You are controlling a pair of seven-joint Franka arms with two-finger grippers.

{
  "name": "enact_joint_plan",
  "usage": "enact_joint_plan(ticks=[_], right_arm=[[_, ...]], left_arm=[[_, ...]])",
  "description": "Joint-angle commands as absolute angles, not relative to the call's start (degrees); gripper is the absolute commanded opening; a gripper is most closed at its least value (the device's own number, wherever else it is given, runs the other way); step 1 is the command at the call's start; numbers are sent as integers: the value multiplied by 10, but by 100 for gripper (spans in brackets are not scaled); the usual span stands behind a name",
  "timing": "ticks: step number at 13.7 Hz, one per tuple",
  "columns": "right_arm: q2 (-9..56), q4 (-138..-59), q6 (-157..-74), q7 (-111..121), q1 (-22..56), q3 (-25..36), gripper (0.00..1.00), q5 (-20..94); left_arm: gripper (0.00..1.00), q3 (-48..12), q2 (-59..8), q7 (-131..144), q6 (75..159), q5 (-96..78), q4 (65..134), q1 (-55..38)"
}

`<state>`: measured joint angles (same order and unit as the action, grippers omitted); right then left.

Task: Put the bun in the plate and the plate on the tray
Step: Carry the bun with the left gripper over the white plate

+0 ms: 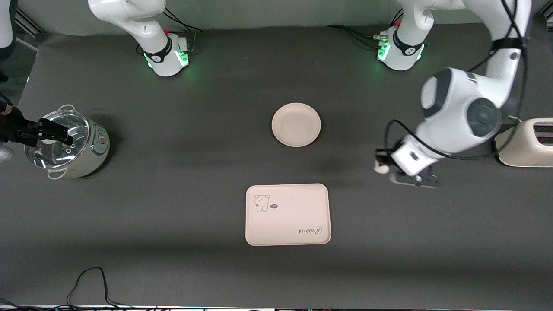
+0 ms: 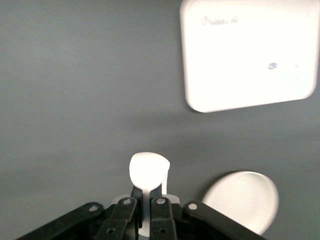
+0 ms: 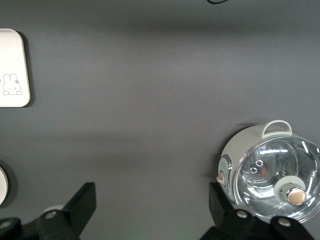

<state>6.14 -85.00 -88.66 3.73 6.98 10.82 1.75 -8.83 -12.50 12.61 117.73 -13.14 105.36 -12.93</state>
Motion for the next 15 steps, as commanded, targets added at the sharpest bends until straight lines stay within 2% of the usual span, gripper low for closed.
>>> enact_joint_plan(ticks=[1, 5, 7, 9, 12, 14, 15], right_arm=[[48, -862, -885, 24, 75, 108, 100, 4], [48, -865, -885, 24, 74, 108, 100, 4], [48, -866, -885, 24, 75, 108, 100, 4], [47, -867, -885, 24, 75, 108, 100, 4], [28, -893, -888, -2, 81, 105, 100, 4], [13, -911, -890, -29, 100, 106, 100, 4], [11, -915, -890, -37, 101, 105, 100, 4]], left_arm=[[0, -146, -124, 238, 1249, -130, 1098, -158], [0, -248, -148, 454, 1387, 14, 1207, -192], [0, -276, -177, 551, 1452, 74, 1246, -207], [0, -279, -218, 651, 1498, 138, 1259, -240], [0, -280, -271, 811, 1513, 302, 1256, -250], [0, -279, -280, 857, 1523, 339, 1257, -250], [22, -279, -283, 858, 1523, 339, 1256, -250]])
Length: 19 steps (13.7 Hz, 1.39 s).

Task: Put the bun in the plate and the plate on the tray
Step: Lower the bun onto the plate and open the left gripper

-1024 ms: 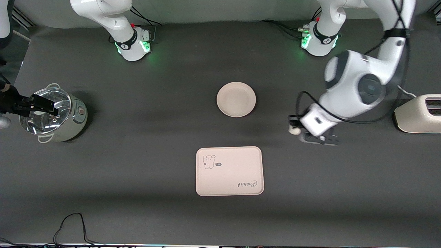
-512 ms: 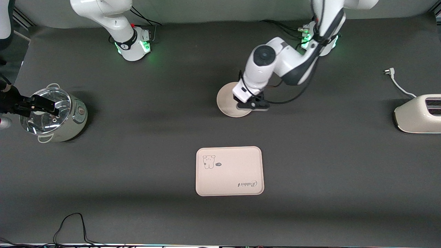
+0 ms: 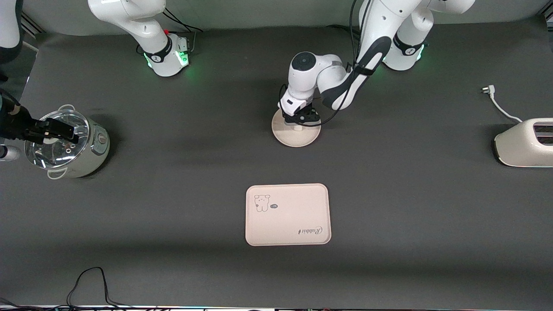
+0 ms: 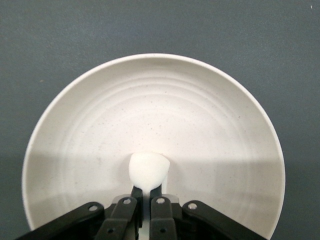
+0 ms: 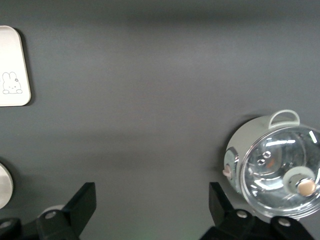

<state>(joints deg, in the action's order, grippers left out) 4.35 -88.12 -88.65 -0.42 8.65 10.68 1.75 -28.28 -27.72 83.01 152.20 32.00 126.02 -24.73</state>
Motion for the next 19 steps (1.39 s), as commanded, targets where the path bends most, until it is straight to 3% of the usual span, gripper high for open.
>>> enact_joint_plan(ticks=[1, 2, 11, 19], right_arm=[[10, -917, -890, -37, 101, 103, 100, 4], [9, -918, -890, -37, 101, 103, 100, 4], [-25, -960, -899, -69, 142, 103, 100, 4], [-24, -965, -903, -71, 150, 101, 100, 5]], left_arm=[[85, -279, -284, 859, 1521, 340, 1256, -250], [100, -279, -283, 859, 1520, 344, 1256, -251], [100, -279, -278, 851, 1518, 346, 1252, -250], [100, -223, -186, 670, 1514, 247, 1235, -224]])
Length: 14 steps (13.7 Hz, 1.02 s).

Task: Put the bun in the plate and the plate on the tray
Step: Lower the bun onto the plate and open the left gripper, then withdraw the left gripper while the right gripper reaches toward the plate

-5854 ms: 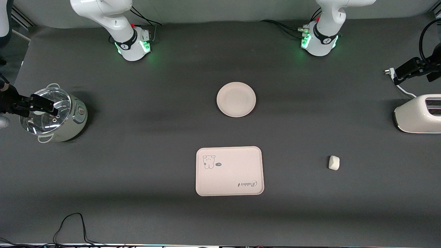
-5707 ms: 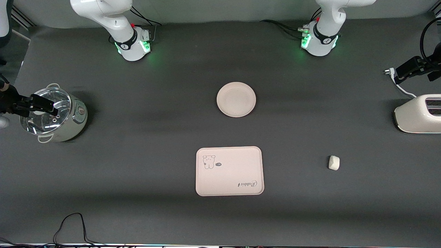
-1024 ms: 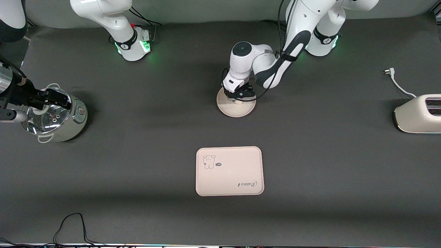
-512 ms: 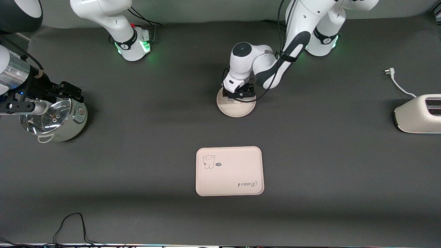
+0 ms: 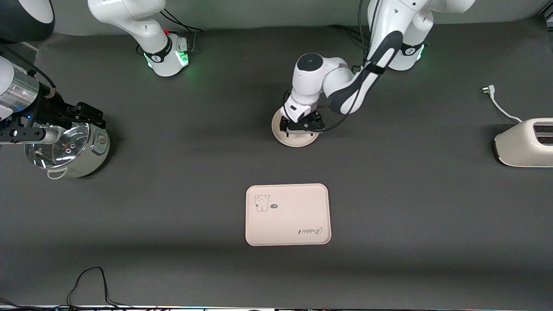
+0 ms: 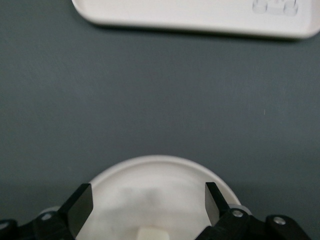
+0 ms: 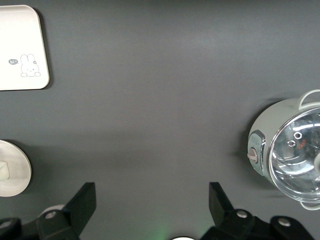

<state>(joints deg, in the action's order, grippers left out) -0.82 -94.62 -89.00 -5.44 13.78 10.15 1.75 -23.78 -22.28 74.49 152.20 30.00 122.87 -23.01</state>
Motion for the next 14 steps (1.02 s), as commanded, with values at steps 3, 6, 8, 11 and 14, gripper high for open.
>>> enact_joint_plan(ticks=[3, 6, 8, 11, 14], right_arm=[[-23, -973, -911, -114, 199, 101, 100, 5], [-16, -995, -944, -215, 294, 101, 100, 9], [2, -993, -960, -306, 372, 101, 100, 11], [45, -970, -983, -412, 477, 101, 100, 14], [148, -849, -984, -503, 547, 100, 100, 41]], left_arm=[[100, -207, -140, 477, 1404, 107, 1195, -194], [100, -123, -91, 269, 1218, 17, 1100, -164], [100, -71, -63, 190, 1147, 12, 1066, -150], [100, -19, -17, 134, 1043, 13, 1017, -124], [100, 44, 20, 24, 942, 9, 977, -101]])
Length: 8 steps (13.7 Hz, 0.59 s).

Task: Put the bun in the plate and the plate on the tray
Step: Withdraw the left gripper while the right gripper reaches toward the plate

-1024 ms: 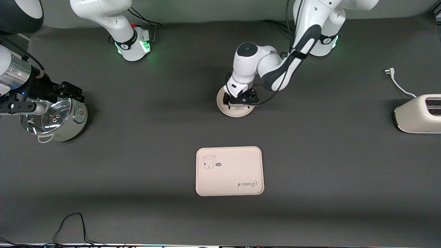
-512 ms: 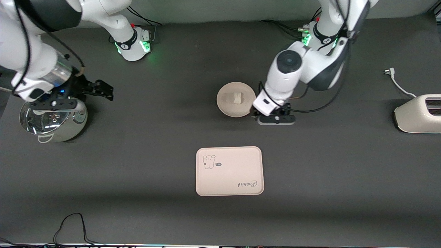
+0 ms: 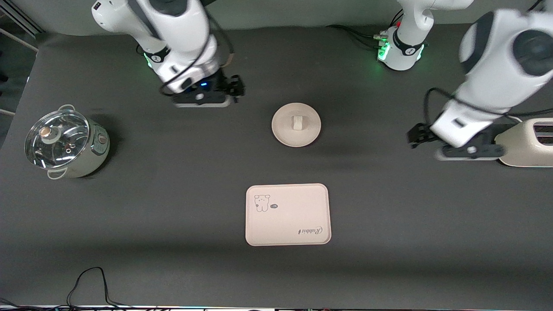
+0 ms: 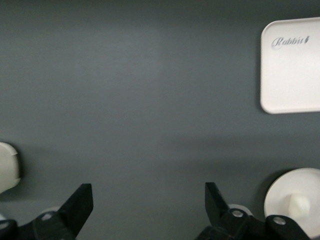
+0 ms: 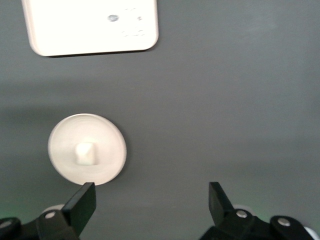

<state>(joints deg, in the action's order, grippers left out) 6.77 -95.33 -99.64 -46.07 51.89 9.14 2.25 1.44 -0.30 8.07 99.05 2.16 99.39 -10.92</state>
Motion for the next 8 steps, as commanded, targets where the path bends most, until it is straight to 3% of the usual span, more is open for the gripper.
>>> enact_joint_plan(ticks=[1, 5, 8], right_arm=[[176, -814, -983, -508, 560, 100, 100, 55], [207, -787, -997, -500, 591, 101, 100, 79], [208, -863, -1040, -454, 589, 102, 100, 78]], left_arm=[[100, 53, 35, 7, 933, 9, 979, -101], [100, 49, 63, 4, 916, 9, 988, -93], [100, 27, 55, 4, 938, 9, 1001, -93]])
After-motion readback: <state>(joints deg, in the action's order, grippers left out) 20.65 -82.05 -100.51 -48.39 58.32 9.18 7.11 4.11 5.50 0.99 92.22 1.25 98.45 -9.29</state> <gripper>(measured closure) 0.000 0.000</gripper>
